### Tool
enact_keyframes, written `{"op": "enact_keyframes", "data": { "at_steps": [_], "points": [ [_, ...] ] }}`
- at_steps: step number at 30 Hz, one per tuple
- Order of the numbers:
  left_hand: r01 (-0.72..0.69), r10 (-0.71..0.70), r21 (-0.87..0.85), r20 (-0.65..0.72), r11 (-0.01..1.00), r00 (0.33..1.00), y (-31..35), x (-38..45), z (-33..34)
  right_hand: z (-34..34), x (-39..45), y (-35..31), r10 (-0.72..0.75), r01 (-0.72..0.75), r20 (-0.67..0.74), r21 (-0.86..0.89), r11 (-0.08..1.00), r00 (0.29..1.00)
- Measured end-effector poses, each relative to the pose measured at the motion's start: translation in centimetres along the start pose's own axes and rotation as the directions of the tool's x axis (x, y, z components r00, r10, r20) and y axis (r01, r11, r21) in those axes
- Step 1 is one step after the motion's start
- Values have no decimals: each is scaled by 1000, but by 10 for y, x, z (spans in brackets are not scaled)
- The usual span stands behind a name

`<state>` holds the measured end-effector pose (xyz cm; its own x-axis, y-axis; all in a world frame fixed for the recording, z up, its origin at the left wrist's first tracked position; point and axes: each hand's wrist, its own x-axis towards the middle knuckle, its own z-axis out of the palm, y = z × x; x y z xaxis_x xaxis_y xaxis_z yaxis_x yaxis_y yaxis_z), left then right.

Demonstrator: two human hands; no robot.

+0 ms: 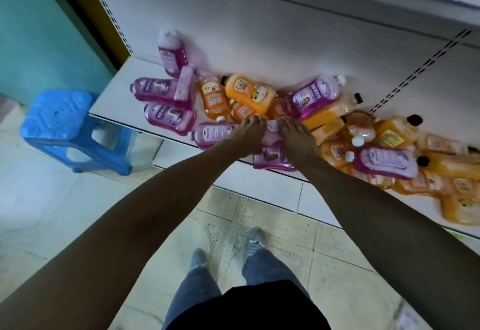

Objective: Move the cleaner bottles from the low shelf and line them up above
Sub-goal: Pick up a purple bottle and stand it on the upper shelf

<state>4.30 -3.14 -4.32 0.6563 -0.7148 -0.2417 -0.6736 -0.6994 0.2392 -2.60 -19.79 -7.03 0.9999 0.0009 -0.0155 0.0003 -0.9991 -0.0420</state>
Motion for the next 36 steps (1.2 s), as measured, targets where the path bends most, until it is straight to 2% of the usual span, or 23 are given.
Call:
{"op": "enact_keyframes", "data": {
  "at_steps": [2,4,5,7,10,13,16,19,21,24,28,32,34,36],
  "points": [
    [-32,32,-120,1,992,999,5,-10,-21,-15,-14,0,-15,35,-131,148,988,991],
    [-70,74,-214,14,974,997,11,-23,-46,-40,-32,-5,36,48,-224,359,932,974],
    [-102,109,-260,12,960,994,16,-32,-61,-54,-41,-9,77,35,-231,446,894,970],
    [-179,187,-370,-16,911,982,28,-51,-88,-76,-65,-15,142,-21,-158,595,804,977],
    [-258,209,-609,-152,750,966,51,-78,-126,-108,-113,-25,250,-81,-101,776,625,963],
    [-353,325,-751,-194,558,926,79,-116,-151,-155,-169,-45,414,-87,-59,941,326,908],
    [-451,492,-783,-216,429,843,118,-152,-159,-206,-222,-59,493,25,-135,974,225,860],
    [-529,621,-789,-251,313,743,167,-170,-158,-251,-265,-60,560,120,-246,960,252,791],
    [-545,638,-798,-283,258,716,198,-175,-157,-275,-286,-59,601,156,-300,947,280,741],
    [-593,638,-785,-366,179,677,245,-177,-159,-303,-316,-44,621,160,-383,909,385,684],
    [-664,648,-736,-444,132,620,308,-162,-163,-329,-348,2,628,12,-403,848,530,666],
    [-719,662,-687,-490,107,567,381,-134,-173,-355,-376,65,615,-152,-446,717,681,650],
    [-748,667,-655,-514,102,540,422,-121,-180,-370,-392,101,574,-180,-520,622,762,632],
    [-755,675,-644,-504,122,539,459,-107,-186,-386,-409,137,545,-177,-559,579,796,624]
  ]
}}
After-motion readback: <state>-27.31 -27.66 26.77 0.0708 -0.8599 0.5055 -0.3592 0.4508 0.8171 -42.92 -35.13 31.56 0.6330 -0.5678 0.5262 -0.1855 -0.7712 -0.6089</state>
